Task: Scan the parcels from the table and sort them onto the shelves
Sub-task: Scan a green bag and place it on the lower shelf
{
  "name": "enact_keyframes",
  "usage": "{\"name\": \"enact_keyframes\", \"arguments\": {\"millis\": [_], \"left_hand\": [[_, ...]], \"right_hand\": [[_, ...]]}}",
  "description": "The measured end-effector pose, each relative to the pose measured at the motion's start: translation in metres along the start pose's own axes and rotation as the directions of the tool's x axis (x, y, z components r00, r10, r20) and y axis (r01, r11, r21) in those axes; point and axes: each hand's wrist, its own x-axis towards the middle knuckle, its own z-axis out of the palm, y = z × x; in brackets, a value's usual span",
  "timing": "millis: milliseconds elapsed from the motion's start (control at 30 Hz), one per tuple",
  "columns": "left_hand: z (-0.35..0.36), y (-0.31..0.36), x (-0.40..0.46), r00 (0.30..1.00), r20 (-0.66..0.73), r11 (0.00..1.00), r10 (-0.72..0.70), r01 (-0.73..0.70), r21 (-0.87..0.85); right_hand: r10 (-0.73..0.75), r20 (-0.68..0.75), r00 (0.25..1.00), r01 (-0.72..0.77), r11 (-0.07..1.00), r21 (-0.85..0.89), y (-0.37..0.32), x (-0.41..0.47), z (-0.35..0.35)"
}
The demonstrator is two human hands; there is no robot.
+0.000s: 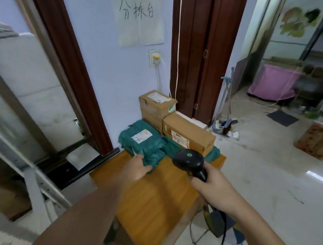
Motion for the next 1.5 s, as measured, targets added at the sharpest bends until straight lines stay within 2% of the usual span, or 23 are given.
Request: {"name": "enact_keyframes", "arguments": {"millis": [133, 300, 467, 600, 733, 833, 867, 933, 1000, 1100, 1167, 1233, 1333, 1400, 1500], "left_hand": [[-0.005, -0.013, 0.056, 0.994, -0.022, 0.98, -0.107, 0.102, -0.173], [-0.003, -0.018, 0.106, 0.947, -0.063, 0.865, -0.314, 0.258, -0.43], [0.006, -0.031, 0.16, 0.906, -0.042, 0.81, -0.421, 0.355, -0.466], [0.011, -0.026, 0.18, 0.865, -0.027, 0.703, -0.5, 0.388, -0.596], [0.02, -0.022, 0.188, 0.791, -0.009, 0.682, -0.612, 0.522, -0.512], [0.029, -0.017, 0.189, 0.786, -0.015, 0.671, -0.618, 0.517, -0.532], [0.032, -0.013, 0.185, 0.769, 0.003, 0.632, -0.639, 0.527, -0.569], [0.043, -0.006, 0.176, 0.732, 0.087, 0.469, -0.675, 0.518, -0.715], [0.058, 0.002, 0.162, 0.752, 0.22, 0.297, -0.621, 0.486, -0.822], [0.077, 0.002, 0.147, 0.78, 0.363, 0.147, -0.51, 0.495, -0.857], [0.079, -0.002, 0.146, 0.773, 0.343, 0.03, -0.534, 0.423, -0.906], [0.076, -0.015, 0.153, 0.75, 0.296, -0.138, -0.592, 0.267, -0.954], [0.063, -0.035, 0.171, 0.805, 0.293, -0.384, -0.516, 0.088, -0.919], [0.058, -0.042, 0.179, 0.788, 0.309, -0.451, -0.533, 0.045, -0.891], [0.061, -0.05, 0.187, 0.699, 0.357, -0.44, -0.619, 0.068, -0.895]], "right_hand": [[0.039, 0.08, 0.996, -0.043, 0.998, 0.055, 0.012, 0.057, 0.001], [0.064, 0.166, 0.984, -0.084, 0.989, 0.118, 0.029, 0.112, -0.005], [0.073, 0.258, 0.963, -0.105, 0.989, 0.109, 0.048, 0.168, -0.014], [0.041, 0.339, 0.94, -0.071, 0.995, 0.076, 0.062, 0.218, -0.02], [0.061, 0.425, 0.903, -0.11, 0.99, 0.091, 0.069, 0.252, -0.023], [0.047, 0.475, 0.879, -0.12, 0.985, 0.124, 0.068, 0.271, -0.024], [0.043, 0.488, 0.872, -0.114, 0.987, 0.116, 0.068, 0.276, -0.024], [0.029, 0.507, 0.862, -0.096, 0.99, 0.106, 0.067, 0.285, -0.022], [0.021, 0.519, 0.855, -0.091, 0.99, 0.111, 0.065, 0.292, -0.019], [0.015, 0.535, 0.845, -0.091, 0.989, 0.117, 0.062, 0.298, -0.013], [0.014, 0.55, 0.835, -0.084, 0.991, 0.103, 0.061, 0.301, -0.009], [0.02, 0.569, 0.822, -0.093, 0.991, 0.1, 0.062, 0.301, -0.008], [0.038, 0.582, 0.812, -0.127, 0.985, 0.114, 0.066, 0.298, -0.008], [0.066, 0.59, 0.805, -0.163, 0.98, 0.113, 0.073, 0.296, -0.007], [0.103, 0.591, 0.8, -0.199, 0.975, 0.099, 0.084, 0.293, -0.006]]}}
